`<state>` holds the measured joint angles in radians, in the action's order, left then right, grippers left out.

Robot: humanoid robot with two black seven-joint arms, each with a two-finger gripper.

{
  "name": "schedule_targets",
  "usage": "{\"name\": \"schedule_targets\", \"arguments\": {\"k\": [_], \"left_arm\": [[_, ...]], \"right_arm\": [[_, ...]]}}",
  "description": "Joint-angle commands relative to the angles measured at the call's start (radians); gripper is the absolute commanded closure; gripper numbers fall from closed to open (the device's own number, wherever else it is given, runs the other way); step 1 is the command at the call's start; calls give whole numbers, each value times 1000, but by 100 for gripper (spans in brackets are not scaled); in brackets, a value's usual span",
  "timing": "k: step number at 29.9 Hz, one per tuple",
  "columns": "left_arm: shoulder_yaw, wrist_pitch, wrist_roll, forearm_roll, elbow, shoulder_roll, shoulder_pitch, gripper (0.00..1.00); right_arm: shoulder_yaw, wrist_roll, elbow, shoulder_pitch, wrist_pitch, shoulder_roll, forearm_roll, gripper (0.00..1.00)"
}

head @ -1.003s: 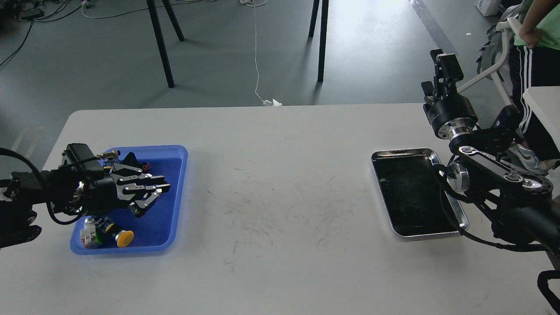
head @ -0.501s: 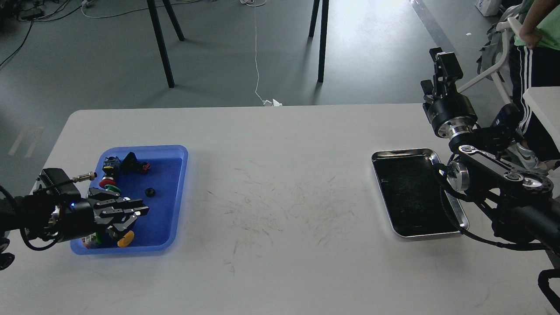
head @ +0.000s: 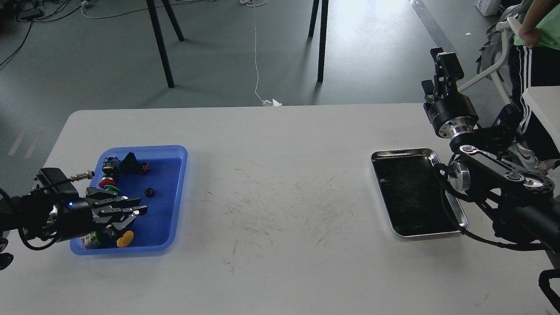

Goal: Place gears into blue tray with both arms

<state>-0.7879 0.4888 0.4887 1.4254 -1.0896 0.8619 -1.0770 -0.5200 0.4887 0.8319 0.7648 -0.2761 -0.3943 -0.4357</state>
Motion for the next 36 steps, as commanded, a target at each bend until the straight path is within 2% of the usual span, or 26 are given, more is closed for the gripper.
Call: {"name": "schedule_targets", "arguments": {"k": [1,8,16,19,20,22,24,28,31,36], "left_arm": [[1,0,0,-5,-1,2,0,54],[97,0,0,-107,0,26,-3,43],[383,0,0,-491,-26,31,-6,38],[455,-10,0,-698,-19,20,-14,33],[476,-48,0,-773,-19,17,-18,27],[496,-97,0,-857,-13,5,-26,21],[515,-125,0,-910,13,-26,-38,21],[523,-128,0,-983,63,-115,-52,18],[524,-133,0,-990,91,-135,-55,8],[521,-139,0,-1034,96,-156,-75,6]], "right_arm": [[0,0,1,1,0,0,0,5],[-2,0,7,4,0,3,2,4],[0,0,10,37,3,31,0,4],[3,0,6,56,3,52,0,4],[3,0,4,59,1,69,0,4],[3,0,7,64,-3,94,0,3],[5,0,12,64,-6,101,0,3],[9,0,9,62,-5,104,2,3],[15,0,26,62,0,104,6,3],[14,0,50,65,3,95,8,3]]}}
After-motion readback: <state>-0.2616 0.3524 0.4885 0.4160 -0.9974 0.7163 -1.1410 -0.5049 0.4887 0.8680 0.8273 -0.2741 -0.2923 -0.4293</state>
